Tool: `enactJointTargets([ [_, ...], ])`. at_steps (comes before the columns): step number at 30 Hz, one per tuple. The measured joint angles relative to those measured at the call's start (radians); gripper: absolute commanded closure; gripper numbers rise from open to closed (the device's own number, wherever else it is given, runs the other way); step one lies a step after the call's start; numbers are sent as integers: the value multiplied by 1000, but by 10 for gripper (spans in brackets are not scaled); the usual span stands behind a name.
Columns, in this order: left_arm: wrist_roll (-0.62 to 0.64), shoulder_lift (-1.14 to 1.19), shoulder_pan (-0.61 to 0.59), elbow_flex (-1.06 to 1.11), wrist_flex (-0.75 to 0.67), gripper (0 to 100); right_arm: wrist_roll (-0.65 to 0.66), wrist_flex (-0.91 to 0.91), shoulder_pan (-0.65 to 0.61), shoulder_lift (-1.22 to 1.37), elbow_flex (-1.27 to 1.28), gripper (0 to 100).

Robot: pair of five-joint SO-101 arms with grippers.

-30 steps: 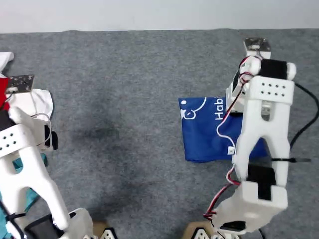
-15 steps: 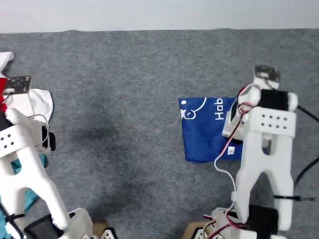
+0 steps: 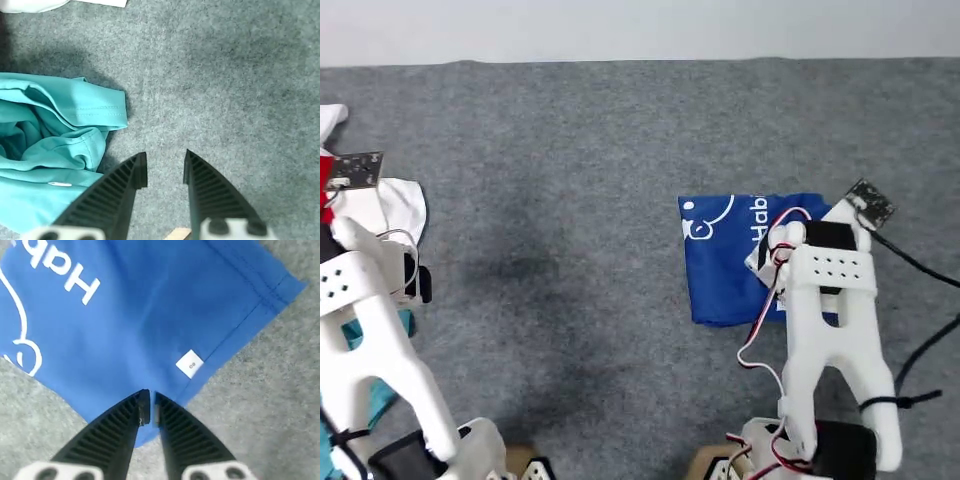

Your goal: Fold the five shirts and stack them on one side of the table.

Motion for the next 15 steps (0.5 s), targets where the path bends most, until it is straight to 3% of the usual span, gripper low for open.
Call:
enactJointTargets([
  [4, 0, 0, 0, 0, 0, 863, -6, -8, -9, 0, 2, 497],
  [7, 0, 0, 0, 0, 0, 863, -26, -17, -37, 0, 14, 382],
  [15, 0, 0, 0, 0, 0, 863, -114, -181, -146, 0, 150, 487],
])
